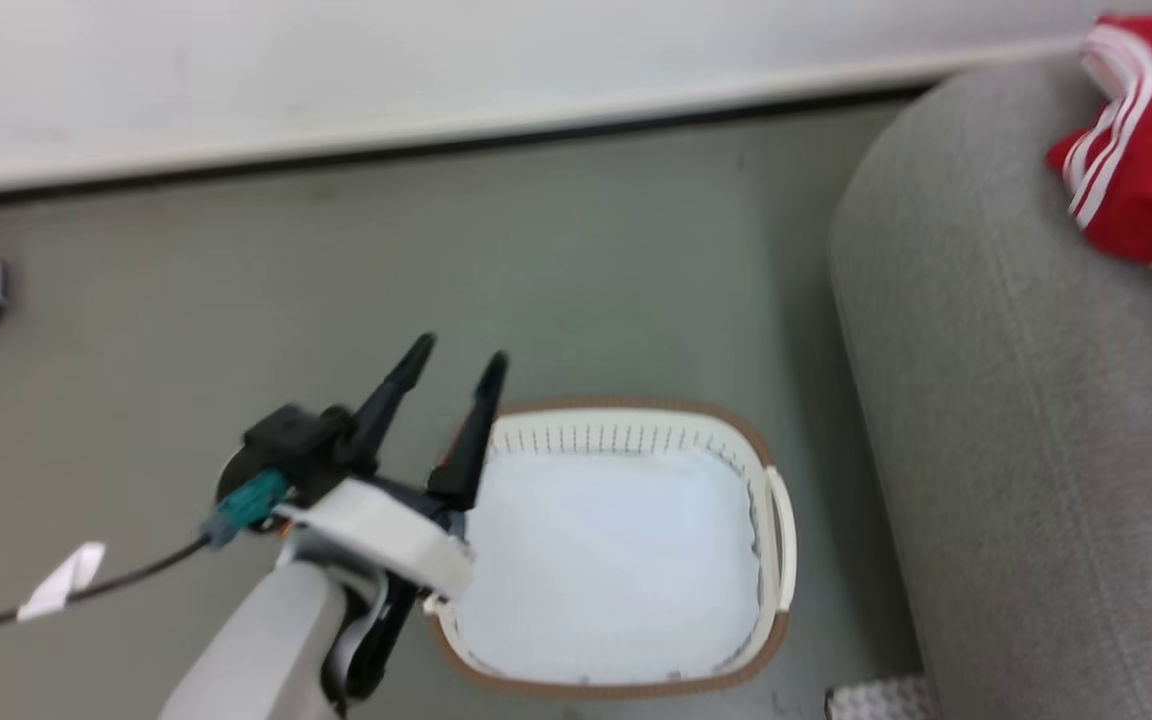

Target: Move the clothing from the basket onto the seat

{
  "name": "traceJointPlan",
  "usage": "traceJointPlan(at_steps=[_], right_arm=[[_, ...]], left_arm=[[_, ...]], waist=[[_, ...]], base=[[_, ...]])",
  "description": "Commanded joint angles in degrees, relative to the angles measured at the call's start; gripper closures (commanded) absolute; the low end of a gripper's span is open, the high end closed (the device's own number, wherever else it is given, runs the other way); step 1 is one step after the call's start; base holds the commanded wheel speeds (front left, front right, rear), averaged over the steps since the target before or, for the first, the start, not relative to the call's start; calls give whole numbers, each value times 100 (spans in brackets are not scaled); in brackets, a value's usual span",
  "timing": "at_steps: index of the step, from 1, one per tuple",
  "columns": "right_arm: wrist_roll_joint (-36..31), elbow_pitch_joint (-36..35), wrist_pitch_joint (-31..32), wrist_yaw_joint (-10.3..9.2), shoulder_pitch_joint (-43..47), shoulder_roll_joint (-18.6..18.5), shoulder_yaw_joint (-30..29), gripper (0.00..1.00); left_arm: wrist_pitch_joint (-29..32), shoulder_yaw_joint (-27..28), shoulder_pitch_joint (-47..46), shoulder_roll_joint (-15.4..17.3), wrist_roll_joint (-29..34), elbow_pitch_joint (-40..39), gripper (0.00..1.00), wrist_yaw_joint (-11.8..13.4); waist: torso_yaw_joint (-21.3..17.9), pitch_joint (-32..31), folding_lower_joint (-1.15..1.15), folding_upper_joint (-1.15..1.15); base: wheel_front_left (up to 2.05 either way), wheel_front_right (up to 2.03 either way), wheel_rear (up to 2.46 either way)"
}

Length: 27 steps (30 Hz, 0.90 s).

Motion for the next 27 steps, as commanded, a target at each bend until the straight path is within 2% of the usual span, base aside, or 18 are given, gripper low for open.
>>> traceJointPlan(at_steps=[1,7,12,17,21,27], right_arm=[[53,-178,-24,-14,273,32,76,0],[260,-905,-65,-13,1352,440,101,0],[296,-1275,-96,-14,2292,952,115,0],[322,-1625,-102,-14,3086,1302,236,0],[395,-1811,-103,-14,3575,1436,328,0],[542,-1896,-104,-13,3987,1516,506,0]], left_arm=[[-4,140,225,-3,117,16,0,64],[-4,886,944,-200,346,-17,0,196],[-4,1506,1641,-315,619,-94,0,219],[-4,2101,2340,-472,934,-287,0,64],[-4,2412,2717,-605,1168,-342,0,-109],[-4,2575,2959,-729,1408,-218,0,-265]], waist=[[111,-606,1,0],[449,-1324,1,0],[659,-1755,1,0],[802,-2076,1,0],[874,-2244,1,0],[862,-2356,1,0]], base=[[0,0,0],[0,0,0],[0,0,0],[0,0,0],[0,0,0],[0,0,0]])
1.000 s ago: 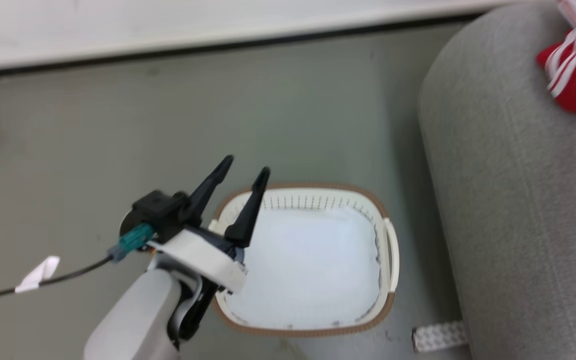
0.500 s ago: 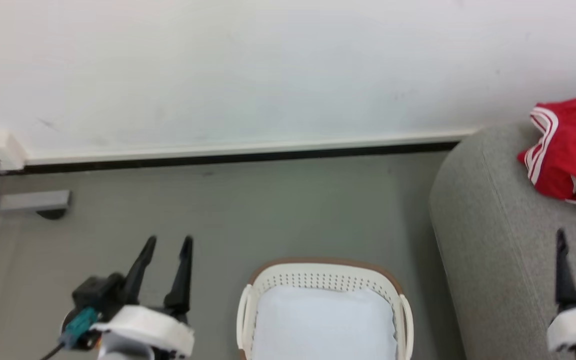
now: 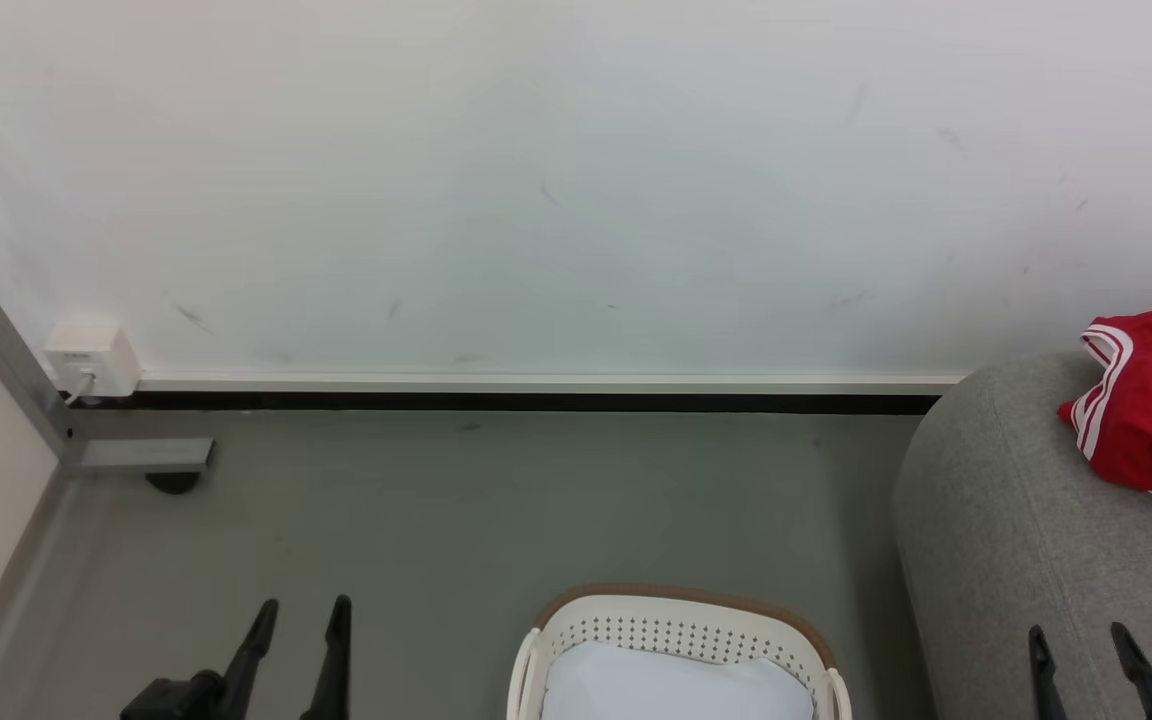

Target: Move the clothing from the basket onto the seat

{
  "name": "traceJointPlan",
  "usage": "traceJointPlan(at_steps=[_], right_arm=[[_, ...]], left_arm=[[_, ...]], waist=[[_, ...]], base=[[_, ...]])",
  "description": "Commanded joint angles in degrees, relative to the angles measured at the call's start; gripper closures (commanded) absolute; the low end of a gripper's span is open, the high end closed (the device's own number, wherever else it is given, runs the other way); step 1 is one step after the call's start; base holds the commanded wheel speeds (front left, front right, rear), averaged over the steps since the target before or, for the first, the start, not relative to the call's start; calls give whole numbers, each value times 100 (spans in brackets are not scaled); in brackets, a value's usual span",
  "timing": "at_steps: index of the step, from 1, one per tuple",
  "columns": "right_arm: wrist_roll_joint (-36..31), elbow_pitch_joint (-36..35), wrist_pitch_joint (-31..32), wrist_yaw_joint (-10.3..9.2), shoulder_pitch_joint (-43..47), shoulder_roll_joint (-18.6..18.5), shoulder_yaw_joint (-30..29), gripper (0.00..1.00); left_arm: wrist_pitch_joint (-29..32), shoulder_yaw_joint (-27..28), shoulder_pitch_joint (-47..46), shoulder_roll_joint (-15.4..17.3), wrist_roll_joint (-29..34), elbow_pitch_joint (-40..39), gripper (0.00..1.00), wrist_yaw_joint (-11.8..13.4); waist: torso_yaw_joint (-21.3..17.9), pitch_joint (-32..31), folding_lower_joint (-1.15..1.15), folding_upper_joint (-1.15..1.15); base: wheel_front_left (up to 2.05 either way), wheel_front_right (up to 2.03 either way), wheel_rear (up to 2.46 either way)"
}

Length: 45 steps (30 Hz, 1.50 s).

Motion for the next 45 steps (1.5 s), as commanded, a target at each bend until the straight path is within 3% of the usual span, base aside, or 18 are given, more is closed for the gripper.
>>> traceJointPlan(at_steps=[1,15,16,21,45], right_arm=[[112,-16,-20,-13,100,5,82,0],[378,54,-21,-13,142,5,300,0],[355,58,0,1,104,10,311,100],[431,288,74,1,122,76,296,100],[3023,77,677,-1,-156,49,295,100]], left_arm=[[-3,47,85,-20,81,36,0,-34],[-3,-14,-24,-81,129,275,0,-91],[0,-46,-8,-98,115,274,100,-78],[34,-66,102,-174,33,479,100,-77],[657,252,-123,-223,-2218,287,100,-81]], waist=[[-15,-23,2,0],[-127,-79,2,0],[-129,-79,2,0],[-133,-78,2,0],[-189,-18,2,0]], base=[[0,0,0],[0,0,0],[0,0,0],[0,0,0],[0,0,0]])
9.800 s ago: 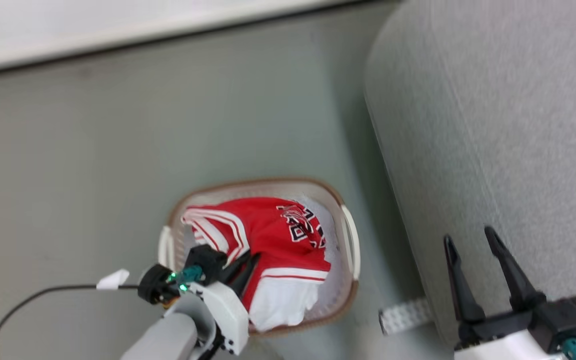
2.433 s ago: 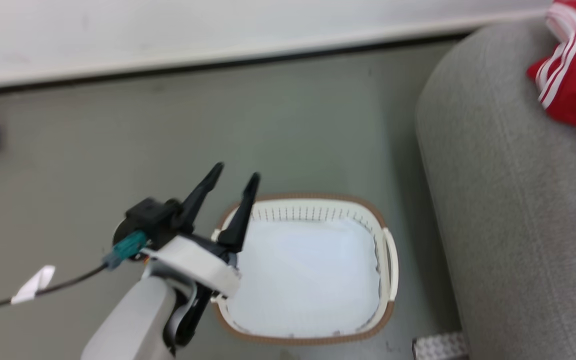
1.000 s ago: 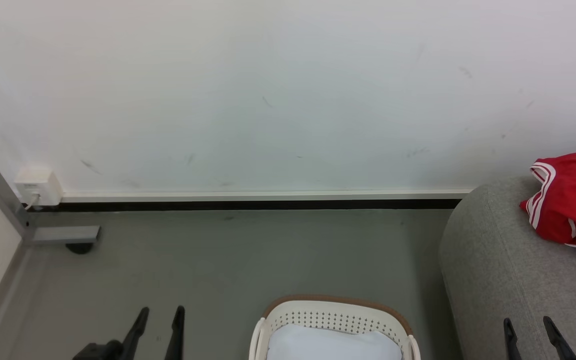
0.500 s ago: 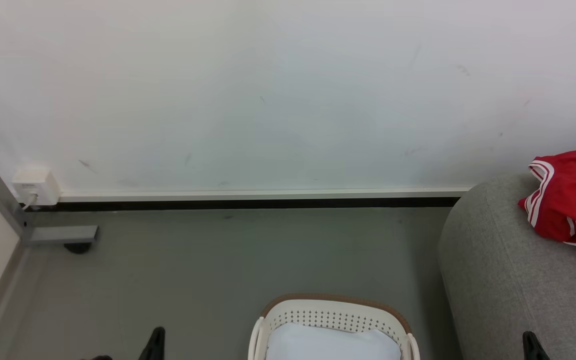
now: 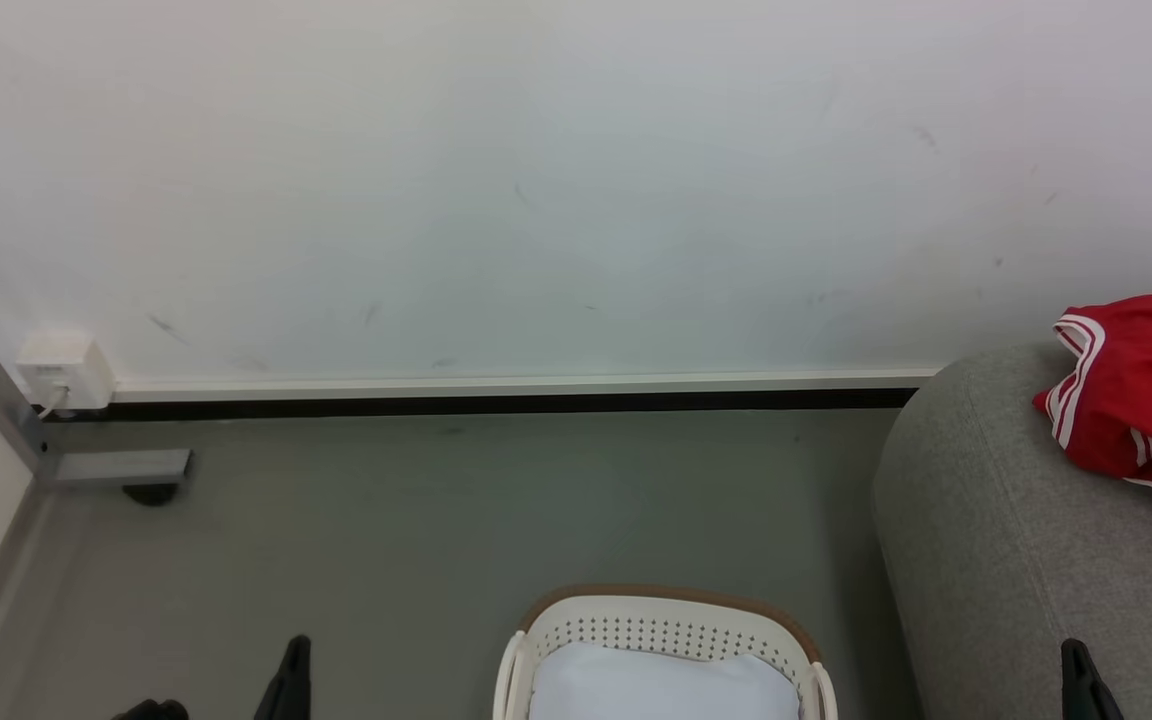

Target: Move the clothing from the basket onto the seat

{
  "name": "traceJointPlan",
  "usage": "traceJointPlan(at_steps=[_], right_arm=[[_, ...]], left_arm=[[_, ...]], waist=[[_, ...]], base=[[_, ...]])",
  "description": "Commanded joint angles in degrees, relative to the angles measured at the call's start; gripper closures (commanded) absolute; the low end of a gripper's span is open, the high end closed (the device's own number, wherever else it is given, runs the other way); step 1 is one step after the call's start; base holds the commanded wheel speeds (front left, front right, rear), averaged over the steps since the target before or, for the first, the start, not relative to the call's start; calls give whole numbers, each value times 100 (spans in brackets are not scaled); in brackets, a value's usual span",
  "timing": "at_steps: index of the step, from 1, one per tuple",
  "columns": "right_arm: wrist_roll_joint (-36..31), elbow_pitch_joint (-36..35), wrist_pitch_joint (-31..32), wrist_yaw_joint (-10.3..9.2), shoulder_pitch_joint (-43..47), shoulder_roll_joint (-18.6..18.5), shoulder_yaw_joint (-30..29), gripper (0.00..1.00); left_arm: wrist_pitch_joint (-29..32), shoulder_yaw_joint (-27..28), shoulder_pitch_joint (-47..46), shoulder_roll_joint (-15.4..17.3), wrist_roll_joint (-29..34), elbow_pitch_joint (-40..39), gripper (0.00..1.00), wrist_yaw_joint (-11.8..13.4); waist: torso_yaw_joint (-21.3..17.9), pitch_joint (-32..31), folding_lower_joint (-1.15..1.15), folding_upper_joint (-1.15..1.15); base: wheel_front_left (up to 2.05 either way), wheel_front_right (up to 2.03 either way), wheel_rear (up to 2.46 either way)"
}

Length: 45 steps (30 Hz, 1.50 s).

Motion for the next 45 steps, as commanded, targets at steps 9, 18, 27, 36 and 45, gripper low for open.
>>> traceJointPlan(at_steps=[9,18,27,36,45], right_arm=[[977,-173,218,-4,-238,-67,-11,100],[1738,-229,398,-5,-325,-75,-16,100],[2435,-280,562,-6,-407,-83,-21,100],[3062,-322,716,-7,-469,-91,-25,100],[3645,-360,851,-7,-535,-97,-30,100]], left_arm=[[225,146,-233,-4,-867,-160,100,-7],[408,239,-297,-19,-1530,-216,100,-8],[579,325,-358,-34,-2144,-263,100,-10],[730,405,-408,-45,-2680,-308,100,-12],[877,475,-463,-55,-3211,-345,100,-13]], waist=[[-23,24,0,0],[-44,48,0,0],[-66,71,0,0],[-88,95,0,0],[-110,118,0,0]], base=[[0,0,0],[0,0,0],[0,0,0],[0,0,0],[0,0,0]])
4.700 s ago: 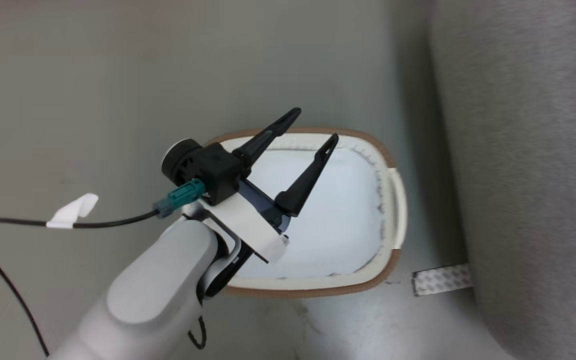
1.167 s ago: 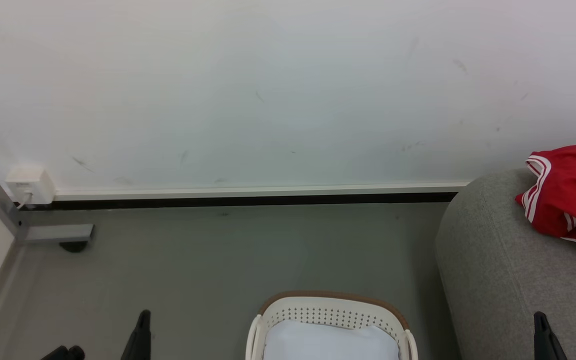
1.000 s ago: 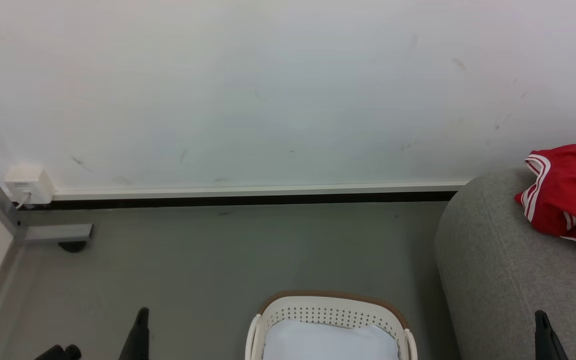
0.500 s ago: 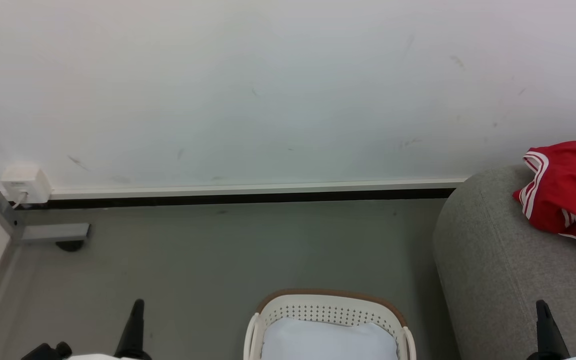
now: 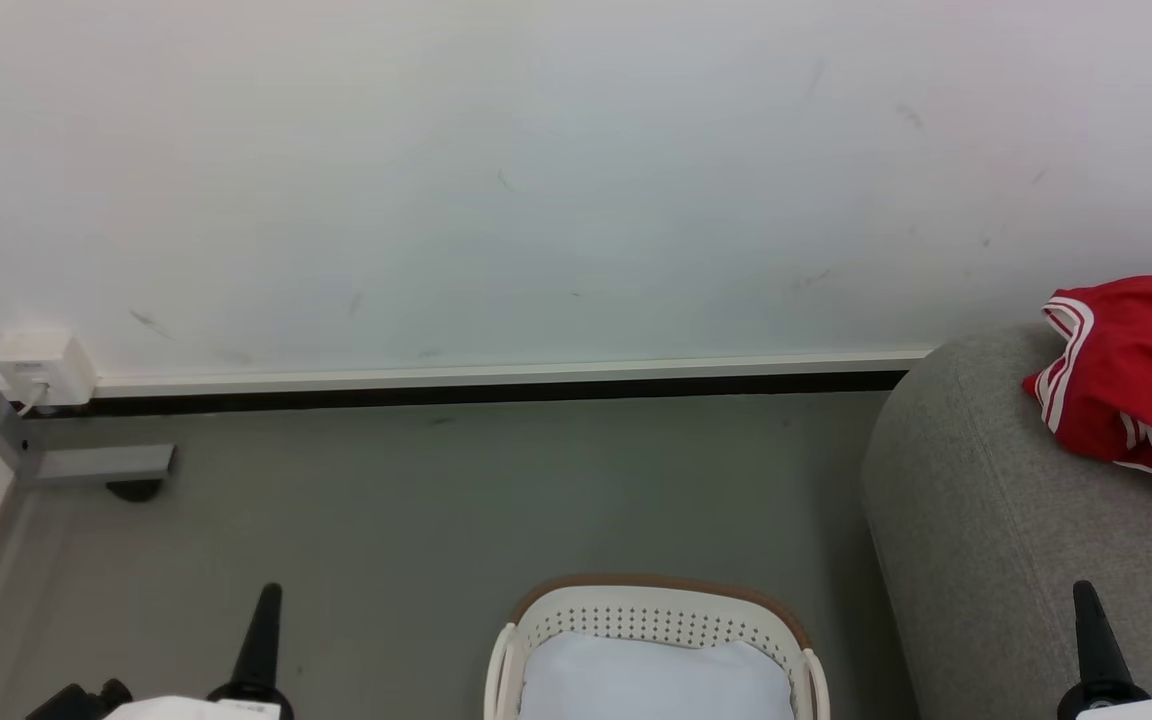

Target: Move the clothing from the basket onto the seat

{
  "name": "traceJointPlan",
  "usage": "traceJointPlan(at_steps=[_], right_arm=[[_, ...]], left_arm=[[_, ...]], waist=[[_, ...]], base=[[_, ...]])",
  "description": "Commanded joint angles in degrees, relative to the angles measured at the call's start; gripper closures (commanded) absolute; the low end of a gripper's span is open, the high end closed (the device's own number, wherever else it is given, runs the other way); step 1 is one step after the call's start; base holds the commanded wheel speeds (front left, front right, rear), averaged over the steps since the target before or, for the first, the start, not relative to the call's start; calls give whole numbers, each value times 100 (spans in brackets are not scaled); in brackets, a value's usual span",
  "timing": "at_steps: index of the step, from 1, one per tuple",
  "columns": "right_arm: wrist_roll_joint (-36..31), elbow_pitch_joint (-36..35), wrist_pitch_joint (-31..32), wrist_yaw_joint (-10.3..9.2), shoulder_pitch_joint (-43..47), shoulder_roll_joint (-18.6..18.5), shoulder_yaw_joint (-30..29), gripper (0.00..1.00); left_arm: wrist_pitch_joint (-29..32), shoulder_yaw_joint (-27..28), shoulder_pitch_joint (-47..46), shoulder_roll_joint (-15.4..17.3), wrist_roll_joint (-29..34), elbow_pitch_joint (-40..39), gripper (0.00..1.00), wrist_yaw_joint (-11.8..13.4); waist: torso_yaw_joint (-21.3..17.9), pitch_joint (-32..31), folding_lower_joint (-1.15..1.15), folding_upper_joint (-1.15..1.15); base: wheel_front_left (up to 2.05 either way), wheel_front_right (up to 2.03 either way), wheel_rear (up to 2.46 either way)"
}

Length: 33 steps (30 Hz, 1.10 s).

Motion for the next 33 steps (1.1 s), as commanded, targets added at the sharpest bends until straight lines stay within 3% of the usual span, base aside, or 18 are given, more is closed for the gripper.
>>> traceJointPlan(at_steps=[1,33], right_arm=[[188,-70,36,-6,-117,-67,-21,100],[1872,-184,440,-9,-307,-82,-33,100]], left_arm=[[55,42,-130,11,-217,-67,100,-13],[470,254,-257,-21,-1663,-178,100,-18]], waist=[[-4,5,0,0],[-80,86,0,0]], base=[[0,0,0],[0,0,0]])
